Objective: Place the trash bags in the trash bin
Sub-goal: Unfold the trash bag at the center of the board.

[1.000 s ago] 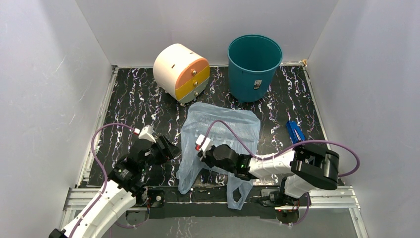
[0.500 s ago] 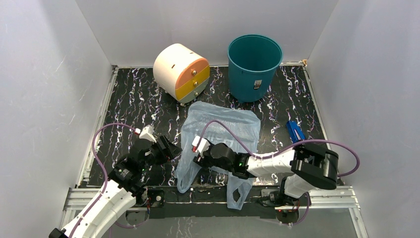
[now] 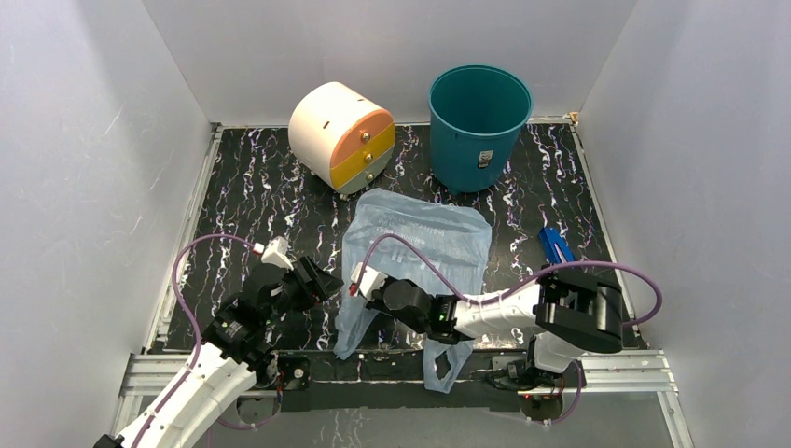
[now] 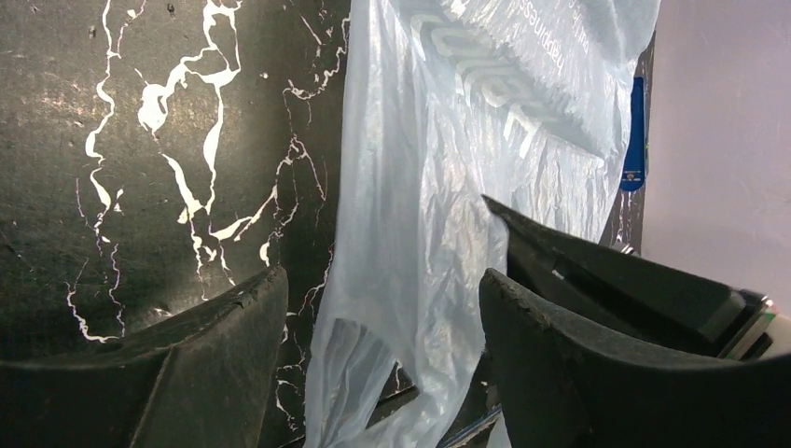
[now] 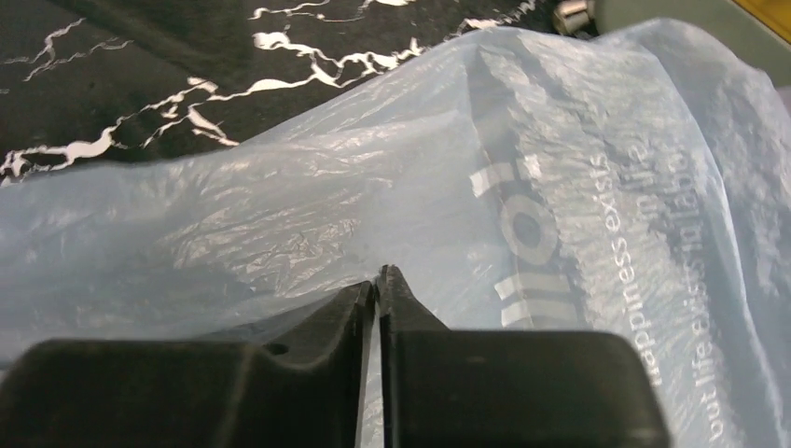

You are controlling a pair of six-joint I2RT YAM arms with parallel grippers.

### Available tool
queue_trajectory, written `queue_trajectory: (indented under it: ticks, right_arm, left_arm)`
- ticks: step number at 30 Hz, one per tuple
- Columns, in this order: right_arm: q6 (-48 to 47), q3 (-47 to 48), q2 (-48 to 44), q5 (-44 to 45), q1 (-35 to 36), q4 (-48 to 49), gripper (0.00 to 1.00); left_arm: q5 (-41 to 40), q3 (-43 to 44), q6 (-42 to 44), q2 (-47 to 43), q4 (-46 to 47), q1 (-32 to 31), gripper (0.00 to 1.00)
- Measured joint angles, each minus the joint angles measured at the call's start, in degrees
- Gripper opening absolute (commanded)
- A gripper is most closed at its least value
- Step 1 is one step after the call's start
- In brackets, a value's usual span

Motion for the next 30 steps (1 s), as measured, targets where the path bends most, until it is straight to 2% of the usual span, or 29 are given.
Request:
queue_trajectory:
  ticks: [1,7,11,15,19,25,30]
  right_arm:
    - [0.39,-0.31,-0.42,0.92,-0.09,0.04,0.01]
    - [6.49,0.42,-3.43,5.29,-2.60,-2.49,0.00]
    - [16.24,3.93,-5.70,2.12,-10.60,-11.02,0.00]
    - [23.78,4.72,-9.20,-2.05,-18.32,-15.98,0.00]
    - [27.78,4.74,-11.61,-7.52,-20.35,-20.02,0.00]
    - [30.40,4.83,-13.14,-12.85,-20.57,-24.83,0.00]
    - [32.26,7.28,-13.79,-14.36,-21.29,-29.27,0.00]
  left_arm:
    - [0.15,0.00,0.00,0.00,-0.02,0.00,0.72]
    - [1.90,0.00,0.74,0.02,0.39,0.00,0.74]
    - [4.63,0.00,2.58,-0.07,2.54,0.02,0.75]
    - [9.79,-0.76,3.65,0.28,9.42,0.02,0.75]
    - [15.65,-1.92,4.63,6.01,18.82,0.00,0.75]
    - [19.69,0.92,10.34,13.88,21.68,0.00,0.75]
    - [25.92,2.78,12.31,22.53,29.29,-0.02,0.74]
